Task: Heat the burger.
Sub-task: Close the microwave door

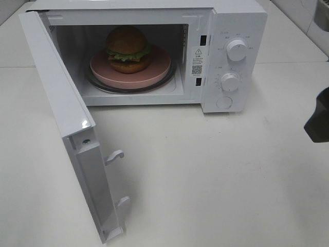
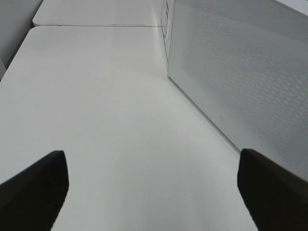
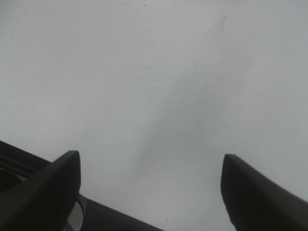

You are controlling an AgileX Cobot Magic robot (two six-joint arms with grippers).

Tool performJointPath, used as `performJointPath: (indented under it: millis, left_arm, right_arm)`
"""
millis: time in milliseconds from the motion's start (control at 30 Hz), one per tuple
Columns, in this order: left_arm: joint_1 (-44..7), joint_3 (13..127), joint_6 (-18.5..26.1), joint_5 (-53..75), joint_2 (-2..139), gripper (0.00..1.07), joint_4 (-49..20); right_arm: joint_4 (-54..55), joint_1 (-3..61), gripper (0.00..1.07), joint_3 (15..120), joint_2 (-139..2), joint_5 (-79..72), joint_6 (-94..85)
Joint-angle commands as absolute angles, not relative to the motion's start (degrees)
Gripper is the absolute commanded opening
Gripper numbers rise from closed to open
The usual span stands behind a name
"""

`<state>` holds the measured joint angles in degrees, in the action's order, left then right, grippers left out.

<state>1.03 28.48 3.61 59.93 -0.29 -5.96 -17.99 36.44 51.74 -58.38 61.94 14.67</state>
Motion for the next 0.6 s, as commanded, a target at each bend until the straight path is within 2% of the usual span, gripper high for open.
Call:
performJointPath:
  millis: [33, 433, 533, 600]
  left_arm:
    - [1.03, 28.36, 3.5, 59.42, -1.78, 0.87, -6.02]
    - [1.03, 28.36, 3.5, 59.42, -1.78, 0.87, -6.02]
    - [1.03, 28.36, 3.5, 59.42, -1.78, 0.87, -6.02]
    - [1.03, 28.36, 3.5, 59.42, -1.78, 0.87, -6.02]
  right_arm:
    - [-17.42, 36.15, 0.76, 48.82, -54.43, 64.23, 13.52]
    - [-17.82, 35.87, 0.76, 42.97, -40.68, 64.69, 13.75]
    - [-16.5, 32.37, 0.76, 42.97, -37.87, 64.57, 13.98]
    - [-14.55, 26.7, 0.76, 42.97, -34.43, 64.06, 13.35]
